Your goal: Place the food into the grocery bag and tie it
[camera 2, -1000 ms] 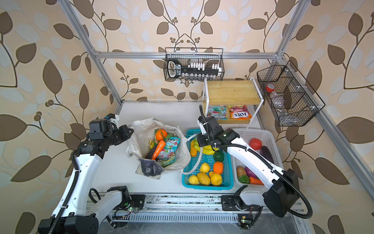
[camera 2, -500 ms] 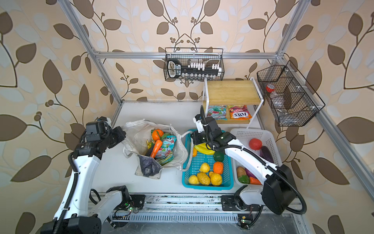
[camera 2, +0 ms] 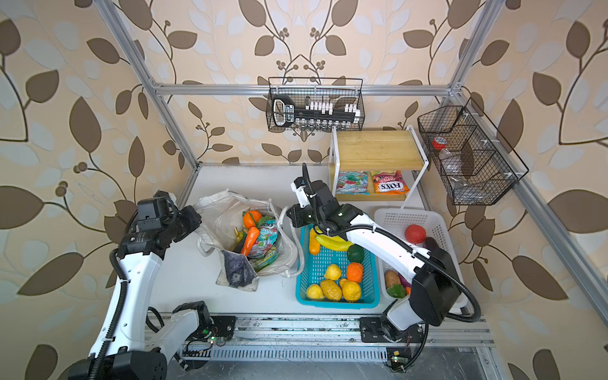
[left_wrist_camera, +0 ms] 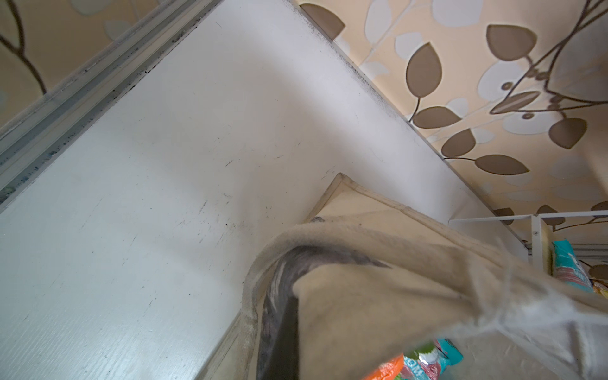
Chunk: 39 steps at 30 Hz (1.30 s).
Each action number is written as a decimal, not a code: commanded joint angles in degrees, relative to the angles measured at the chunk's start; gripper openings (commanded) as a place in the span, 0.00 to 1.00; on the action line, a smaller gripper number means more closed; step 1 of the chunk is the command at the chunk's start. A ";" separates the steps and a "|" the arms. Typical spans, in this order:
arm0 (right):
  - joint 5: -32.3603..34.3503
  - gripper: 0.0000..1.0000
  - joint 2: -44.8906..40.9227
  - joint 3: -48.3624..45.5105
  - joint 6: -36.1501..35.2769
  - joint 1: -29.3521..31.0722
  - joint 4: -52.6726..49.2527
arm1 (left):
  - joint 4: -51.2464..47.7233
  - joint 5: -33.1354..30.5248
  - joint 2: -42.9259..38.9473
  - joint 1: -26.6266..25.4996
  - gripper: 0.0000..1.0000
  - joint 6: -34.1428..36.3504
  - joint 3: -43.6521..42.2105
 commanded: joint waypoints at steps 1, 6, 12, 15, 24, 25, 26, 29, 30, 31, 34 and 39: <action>1.34 0.12 3.18 0.52 0.58 -0.85 -1.18 | 2.90 -1.22 -1.03 0.65 0.00 1.03 -0.99; 9.66 0.18 0.71 -3.01 -0.60 -0.02 -2.63 | 4.21 1.85 -0.61 0.66 0.00 0.83 -1.84; 10.47 0.53 -5.66 -6.88 0.03 -1.07 -4.94 | 4.36 3.10 -0.20 0.69 0.00 0.98 -1.93; 7.60 0.61 -9.51 -9.64 0.72 -2.19 -6.58 | 4.76 3.54 -0.48 0.63 0.00 0.95 -2.28; 0.72 0.48 -15.10 -20.31 0.72 -4.91 -4.09 | 4.71 2.89 -0.49 0.68 0.00 0.87 -2.06; -0.46 0.47 -14.84 -20.92 0.22 -4.94 -3.09 | 4.55 2.41 -0.50 0.72 0.00 0.87 -1.94; -1.96 0.47 -14.35 -21.90 -0.03 -5.07 -1.02 | 4.52 2.15 -0.58 0.78 0.00 0.87 -1.85; -7.73 0.44 -11.63 -24.21 0.51 -5.77 5.49 | 4.70 2.56 -0.50 0.74 0.00 0.69 -1.93; -8.09 0.44 -10.76 -24.54 0.46 -5.81 6.66 | 4.67 2.73 -0.41 0.73 0.00 0.69 -1.93; -8.42 0.43 -9.99 -24.85 0.45 -5.82 7.55 | 4.74 2.85 -0.32 0.72 0.00 0.77 -2.08; -9.61 0.40 -8.31 -25.63 0.37 -5.80 9.10 | 4.79 3.35 -0.23 0.73 0.00 0.89 -2.28; -10.22 0.27 -5.82 -26.88 1.24 -5.75 11.01 | 5.06 4.03 -0.14 0.72 0.00 0.96 -2.29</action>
